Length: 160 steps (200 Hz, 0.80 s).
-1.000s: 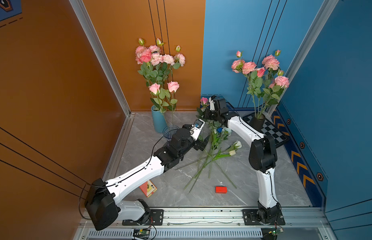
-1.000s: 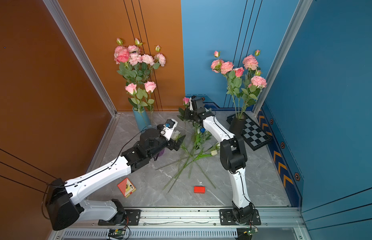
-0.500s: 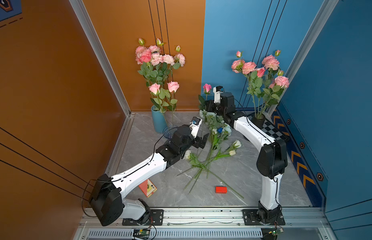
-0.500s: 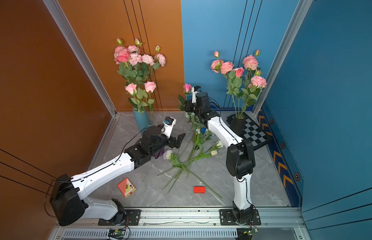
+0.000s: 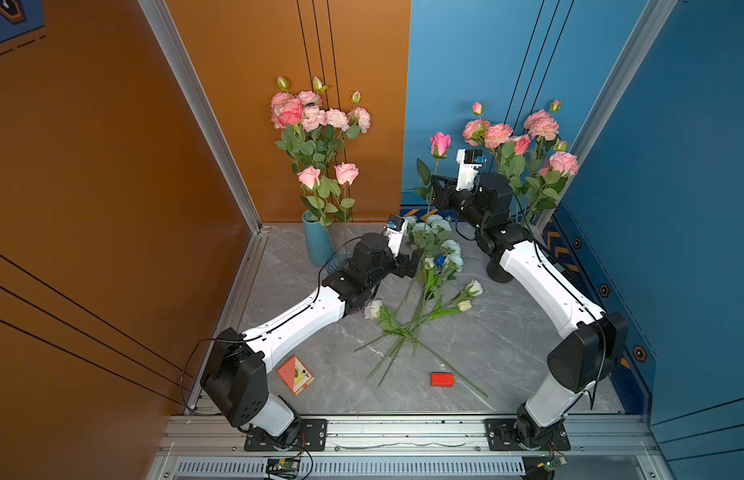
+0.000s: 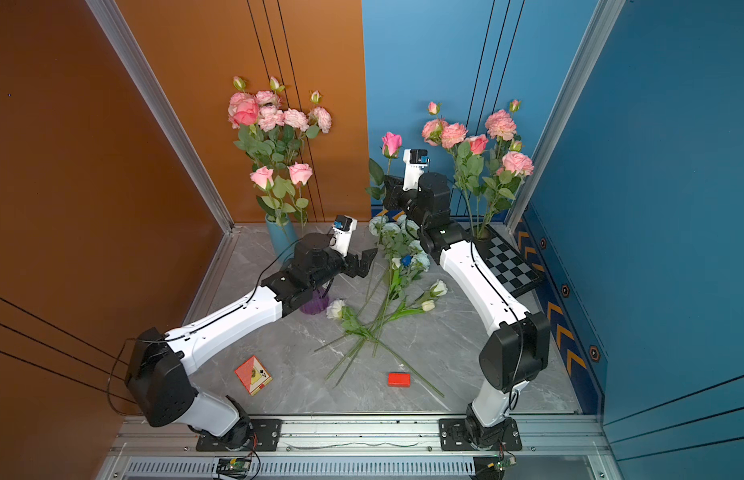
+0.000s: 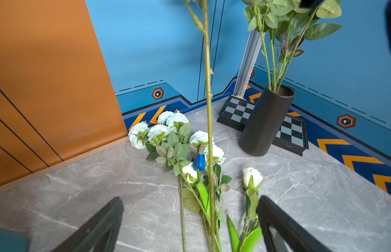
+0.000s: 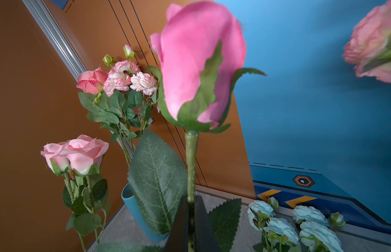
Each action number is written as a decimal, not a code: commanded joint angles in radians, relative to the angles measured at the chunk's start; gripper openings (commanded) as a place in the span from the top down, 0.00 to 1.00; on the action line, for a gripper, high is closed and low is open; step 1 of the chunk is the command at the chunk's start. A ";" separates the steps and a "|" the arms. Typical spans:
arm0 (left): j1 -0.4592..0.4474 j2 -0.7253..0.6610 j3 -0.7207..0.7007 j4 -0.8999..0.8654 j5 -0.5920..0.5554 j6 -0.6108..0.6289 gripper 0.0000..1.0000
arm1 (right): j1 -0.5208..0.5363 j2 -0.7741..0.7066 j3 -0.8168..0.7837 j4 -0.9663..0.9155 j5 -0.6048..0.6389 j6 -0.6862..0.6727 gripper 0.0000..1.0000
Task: Place the pink flowers into the vase
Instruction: Pick up the flower at the center of the board, then place the flower in the vase.
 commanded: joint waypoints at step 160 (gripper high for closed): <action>-0.010 0.108 0.118 0.132 0.080 -0.052 0.47 | 0.030 -0.115 -0.159 0.154 -0.017 0.137 0.93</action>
